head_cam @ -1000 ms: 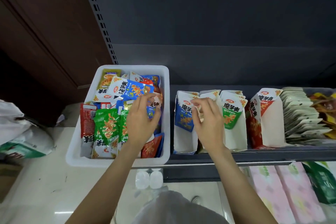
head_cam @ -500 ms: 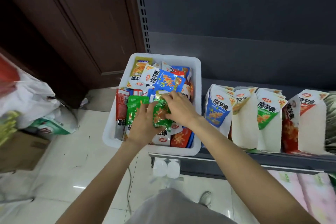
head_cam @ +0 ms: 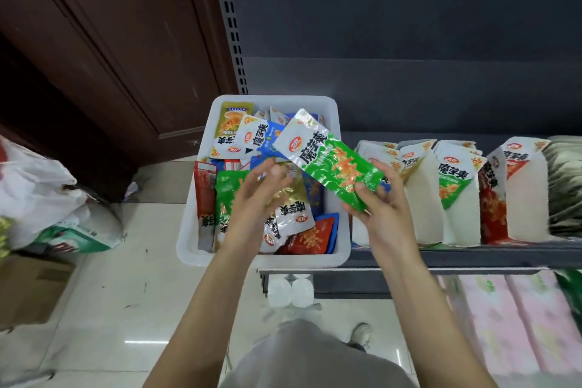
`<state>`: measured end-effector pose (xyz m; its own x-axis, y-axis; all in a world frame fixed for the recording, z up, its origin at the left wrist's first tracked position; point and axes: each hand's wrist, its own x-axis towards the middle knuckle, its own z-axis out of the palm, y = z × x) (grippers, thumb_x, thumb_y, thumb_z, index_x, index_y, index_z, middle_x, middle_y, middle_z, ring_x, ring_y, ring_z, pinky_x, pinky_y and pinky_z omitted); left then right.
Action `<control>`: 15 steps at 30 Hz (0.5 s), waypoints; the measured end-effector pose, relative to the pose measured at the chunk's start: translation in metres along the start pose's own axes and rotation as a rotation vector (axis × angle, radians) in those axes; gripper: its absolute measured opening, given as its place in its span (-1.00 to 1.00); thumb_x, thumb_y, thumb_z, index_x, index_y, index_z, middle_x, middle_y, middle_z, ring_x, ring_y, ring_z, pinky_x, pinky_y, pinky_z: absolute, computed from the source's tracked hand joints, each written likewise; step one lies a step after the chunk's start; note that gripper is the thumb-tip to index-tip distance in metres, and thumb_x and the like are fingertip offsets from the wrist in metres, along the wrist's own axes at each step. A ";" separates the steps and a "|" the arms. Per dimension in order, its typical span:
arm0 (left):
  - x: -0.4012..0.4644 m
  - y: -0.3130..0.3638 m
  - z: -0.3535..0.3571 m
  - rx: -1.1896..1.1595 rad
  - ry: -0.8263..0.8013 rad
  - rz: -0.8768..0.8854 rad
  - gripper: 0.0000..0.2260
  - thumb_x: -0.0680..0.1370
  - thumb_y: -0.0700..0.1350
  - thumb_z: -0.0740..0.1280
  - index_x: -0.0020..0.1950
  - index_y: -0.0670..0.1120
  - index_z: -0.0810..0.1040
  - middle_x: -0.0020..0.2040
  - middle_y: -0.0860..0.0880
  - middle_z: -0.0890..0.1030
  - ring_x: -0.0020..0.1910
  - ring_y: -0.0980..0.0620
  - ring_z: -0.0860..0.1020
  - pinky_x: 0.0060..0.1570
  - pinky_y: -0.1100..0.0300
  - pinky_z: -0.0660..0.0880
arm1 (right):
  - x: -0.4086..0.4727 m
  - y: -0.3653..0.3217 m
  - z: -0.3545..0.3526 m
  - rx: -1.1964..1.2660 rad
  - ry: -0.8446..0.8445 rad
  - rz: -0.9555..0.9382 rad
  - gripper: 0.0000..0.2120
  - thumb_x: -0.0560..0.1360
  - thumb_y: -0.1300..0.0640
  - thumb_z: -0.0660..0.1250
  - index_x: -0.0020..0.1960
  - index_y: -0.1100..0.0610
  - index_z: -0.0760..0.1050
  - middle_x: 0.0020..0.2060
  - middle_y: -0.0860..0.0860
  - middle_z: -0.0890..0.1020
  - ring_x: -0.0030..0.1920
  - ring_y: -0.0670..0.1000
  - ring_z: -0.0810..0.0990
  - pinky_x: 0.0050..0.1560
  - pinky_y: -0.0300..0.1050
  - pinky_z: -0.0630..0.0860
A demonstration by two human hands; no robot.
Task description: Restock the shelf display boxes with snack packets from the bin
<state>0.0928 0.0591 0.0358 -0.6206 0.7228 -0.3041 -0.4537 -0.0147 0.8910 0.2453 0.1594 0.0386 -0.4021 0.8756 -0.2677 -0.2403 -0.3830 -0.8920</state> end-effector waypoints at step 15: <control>0.011 -0.041 0.187 0.868 -0.493 0.638 -0.87 0.47 -0.02 0.40 -0.08 -0.05 0.61 -0.24 0.15 0.60 -0.26 0.18 0.60 -0.13 0.18 0.56 | -0.016 -0.072 -0.136 -0.793 0.365 -0.598 -0.58 0.49 0.11 0.40 0.29 -0.03 0.36 -0.14 -0.12 0.60 -0.18 -0.12 0.56 -0.17 -0.26 0.47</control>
<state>0.2245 0.1969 0.0596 -0.1779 0.9457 0.2721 0.5526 -0.1328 0.8228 0.3891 0.2129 0.0577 -0.0879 0.9441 0.3177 0.3874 0.3262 -0.8623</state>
